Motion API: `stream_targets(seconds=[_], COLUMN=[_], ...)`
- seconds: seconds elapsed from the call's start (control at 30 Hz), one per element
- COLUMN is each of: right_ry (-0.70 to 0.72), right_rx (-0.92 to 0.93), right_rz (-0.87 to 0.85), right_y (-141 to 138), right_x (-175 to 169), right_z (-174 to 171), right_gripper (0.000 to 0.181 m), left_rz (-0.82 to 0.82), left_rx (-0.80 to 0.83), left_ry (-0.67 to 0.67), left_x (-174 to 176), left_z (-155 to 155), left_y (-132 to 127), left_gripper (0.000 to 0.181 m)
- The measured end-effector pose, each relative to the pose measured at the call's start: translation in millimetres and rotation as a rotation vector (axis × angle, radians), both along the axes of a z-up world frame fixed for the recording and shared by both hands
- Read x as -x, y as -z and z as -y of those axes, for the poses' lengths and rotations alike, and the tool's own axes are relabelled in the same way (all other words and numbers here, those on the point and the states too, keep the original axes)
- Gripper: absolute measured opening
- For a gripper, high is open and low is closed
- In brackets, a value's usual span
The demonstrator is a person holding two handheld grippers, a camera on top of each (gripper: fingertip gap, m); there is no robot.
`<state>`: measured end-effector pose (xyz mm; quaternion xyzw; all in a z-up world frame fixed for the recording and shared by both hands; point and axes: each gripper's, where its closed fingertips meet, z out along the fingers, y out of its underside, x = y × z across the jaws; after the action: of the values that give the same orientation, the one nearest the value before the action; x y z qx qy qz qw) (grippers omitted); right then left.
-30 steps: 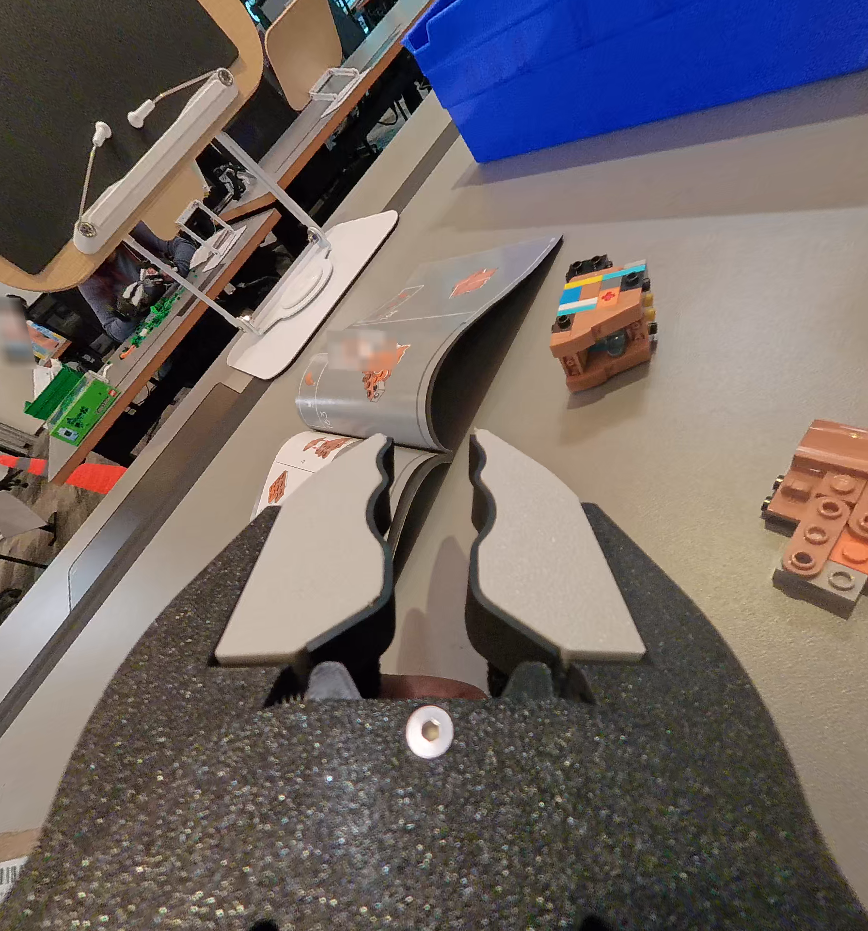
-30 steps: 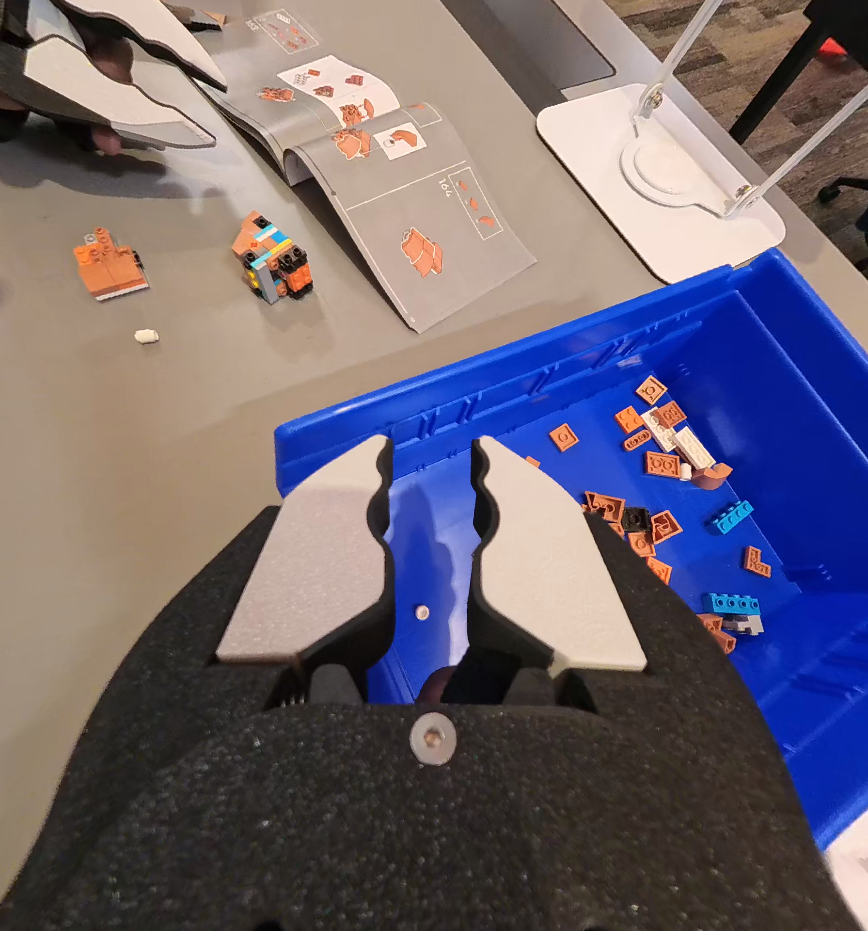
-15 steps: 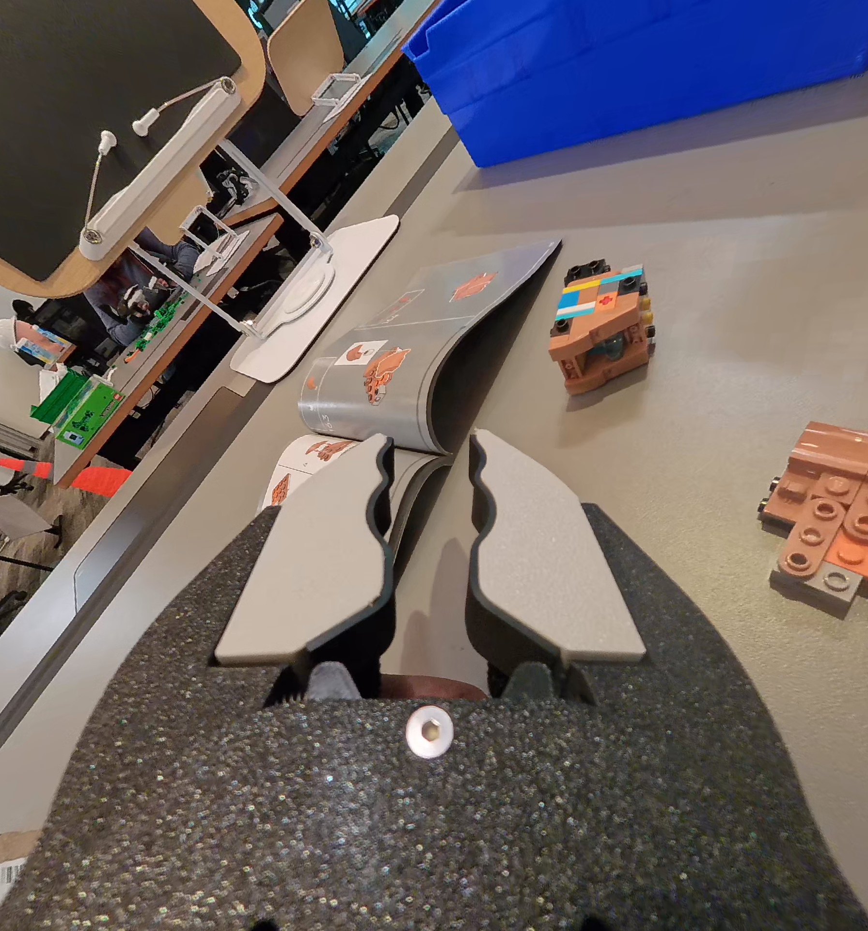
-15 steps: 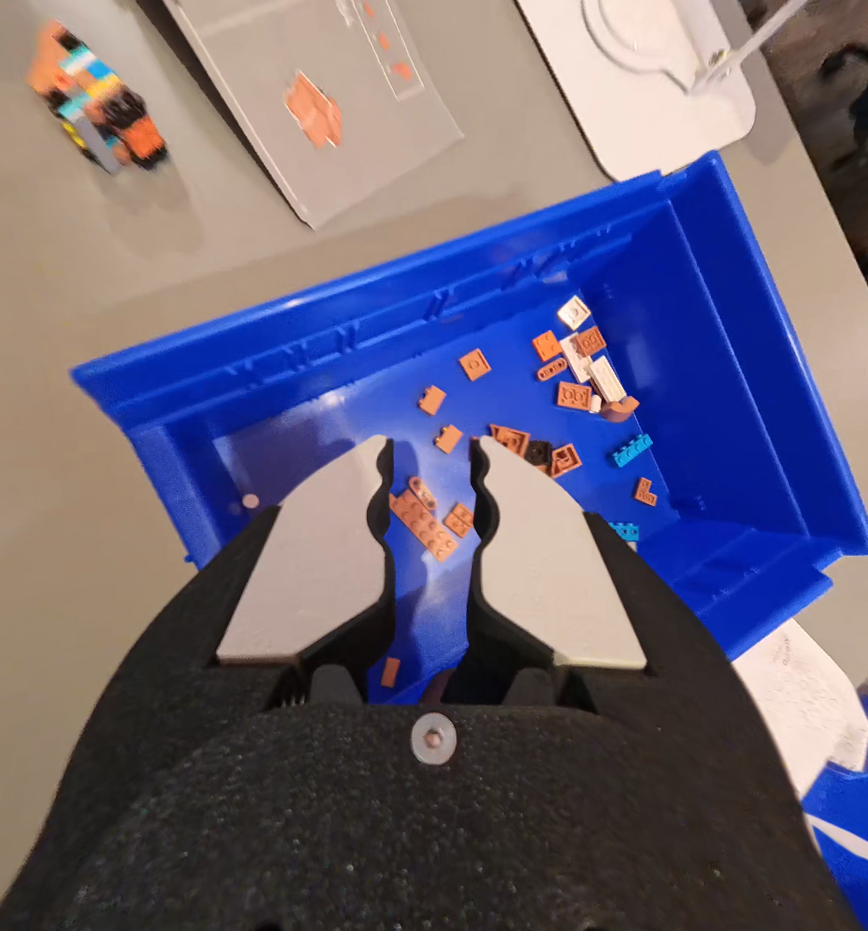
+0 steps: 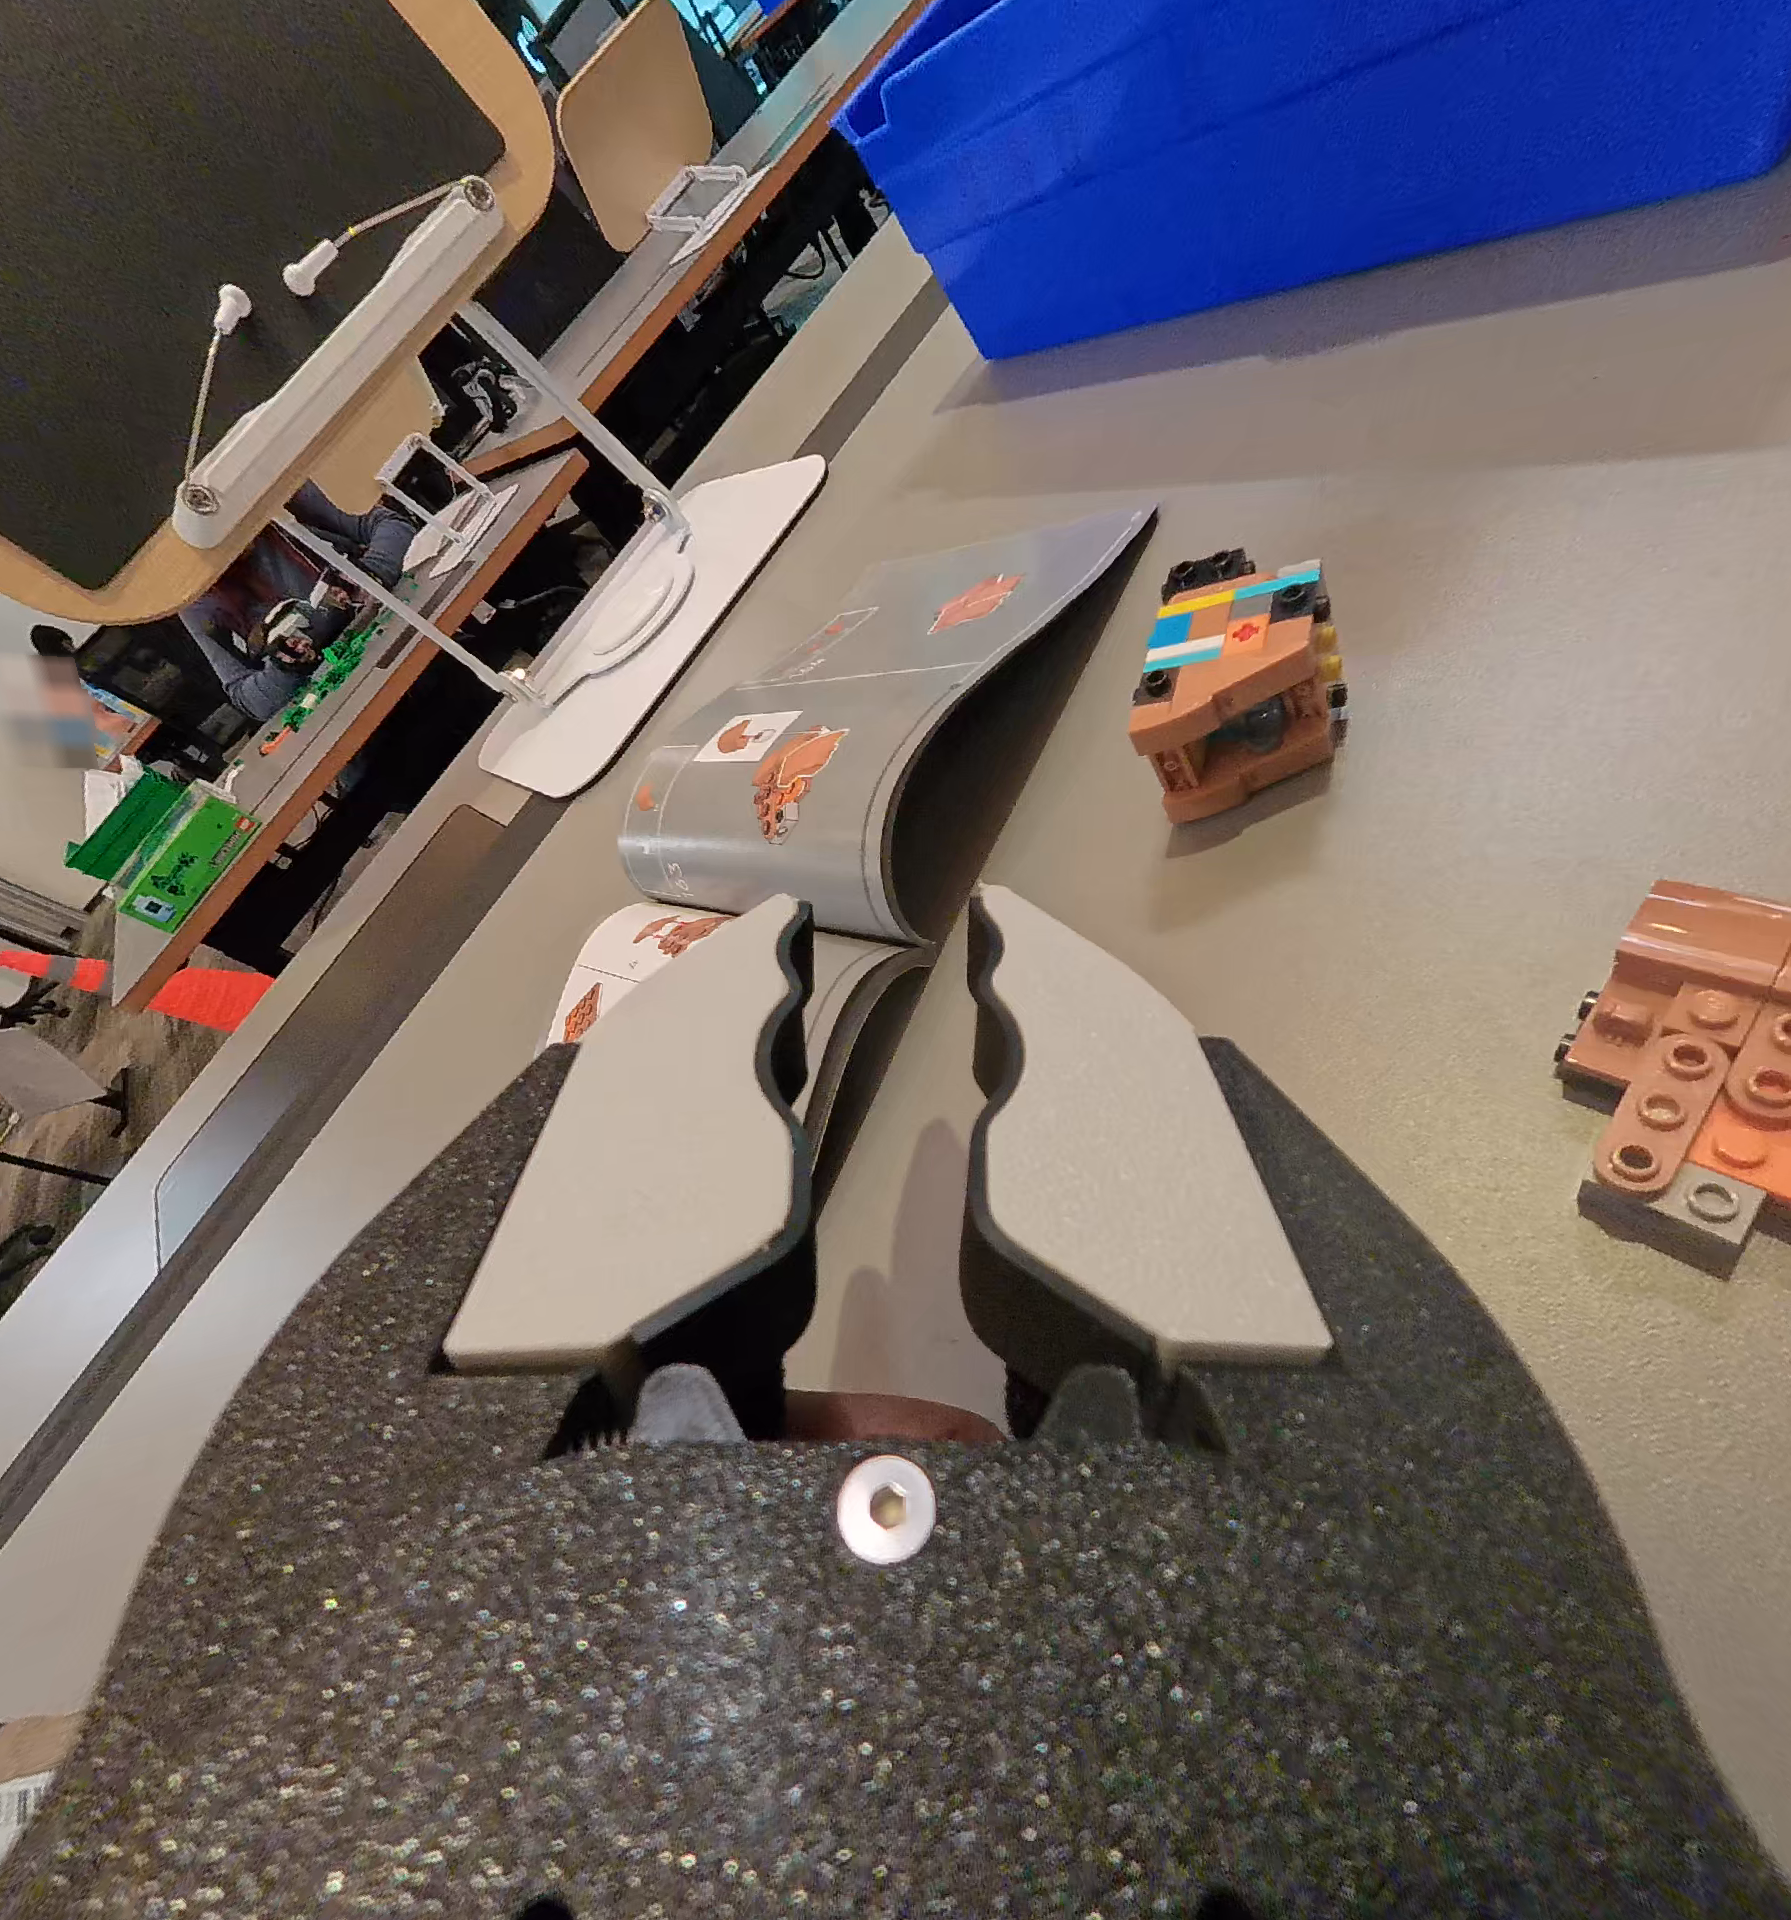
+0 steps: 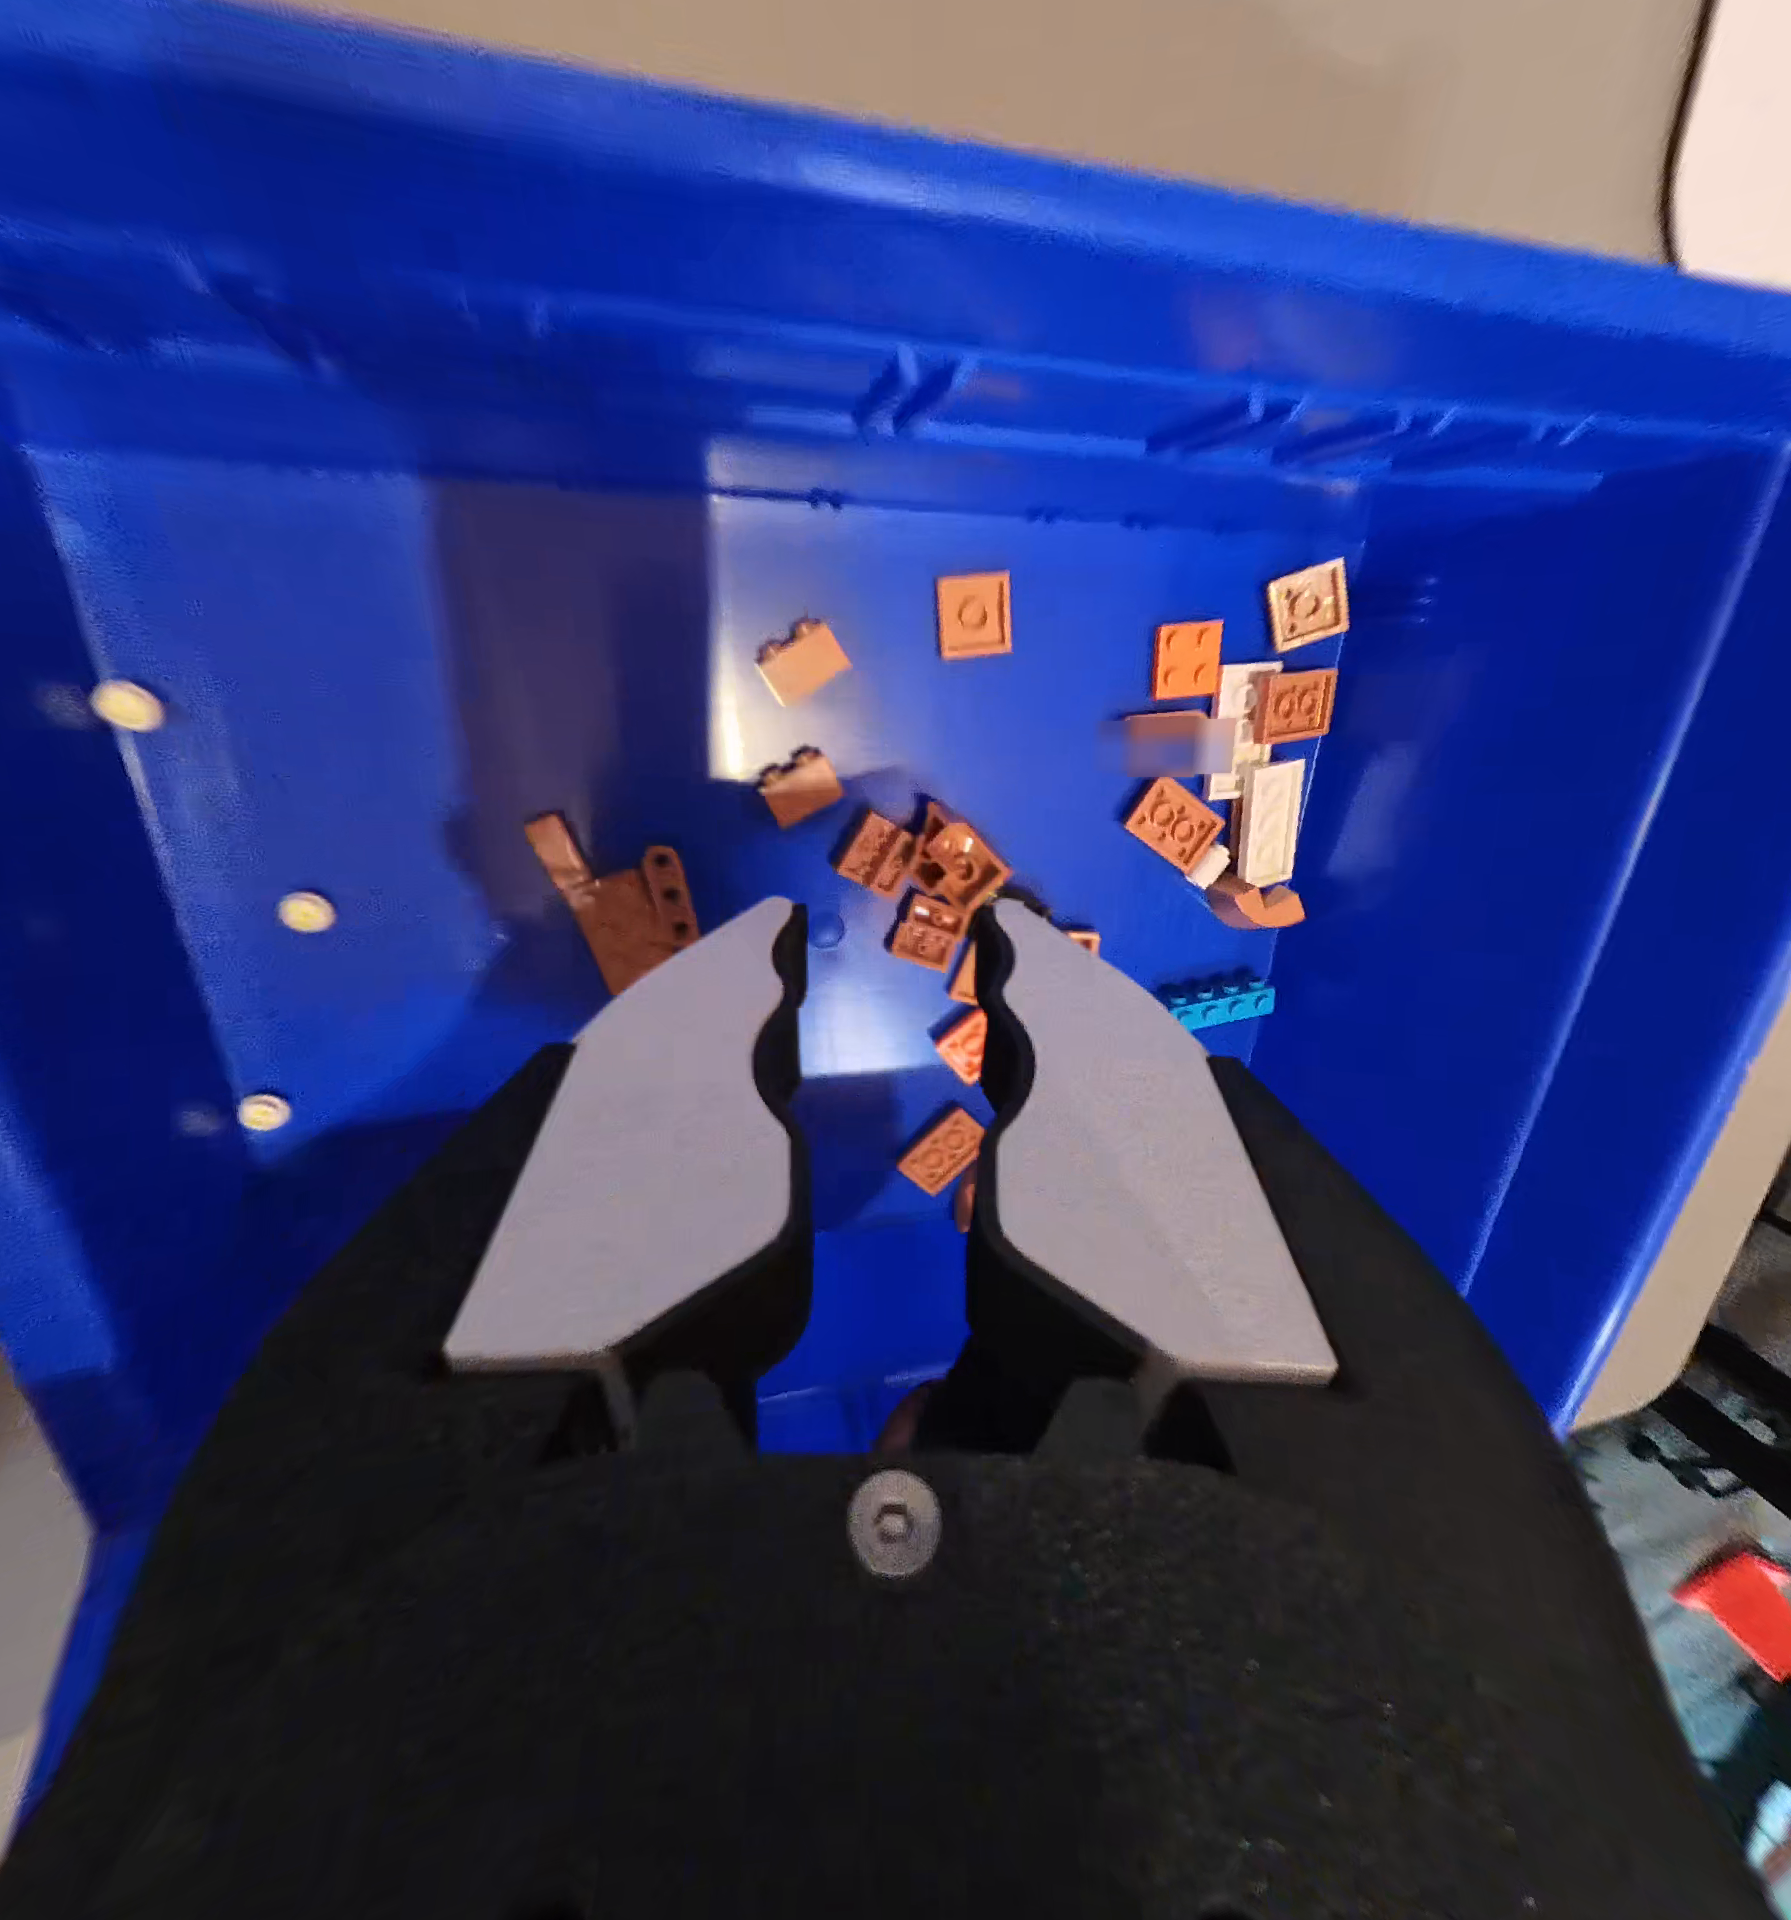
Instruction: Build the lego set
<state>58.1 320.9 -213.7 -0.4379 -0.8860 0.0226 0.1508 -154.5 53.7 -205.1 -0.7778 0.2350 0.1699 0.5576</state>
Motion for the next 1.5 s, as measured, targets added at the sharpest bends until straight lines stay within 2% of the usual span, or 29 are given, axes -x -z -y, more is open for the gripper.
stream_targets(seconds=[0.17,0.4,0.6,0.8,1.5], right_ry=[0.017,0.188,0.273,0.278,0.214], right_rx=[-0.007,0.030,0.055,0.089,0.103], right_rz=[0.068,0.160,0.195,0.196,0.158], right_y=[18,32,40,41,38], right_x=[9,12,12,14,20], right_z=[-10,-19,-25,-23,-13], right_gripper=[0.030,0.035,0.035,0.026,0.025], left_rz=[0.001,0.001,-0.003,-0.005,-0.007], left_rx=[0.001,-0.001,-0.003,-0.006,-0.006], left_ry=[0.002,0.007,0.013,0.014,0.014], left_x=[0,-2,-4,-5,-5], left_z=[0,0,0,0,0], left_y=[0,0,-1,-2,-2], left_gripper=[0.028,0.028,0.028,0.028,0.028])
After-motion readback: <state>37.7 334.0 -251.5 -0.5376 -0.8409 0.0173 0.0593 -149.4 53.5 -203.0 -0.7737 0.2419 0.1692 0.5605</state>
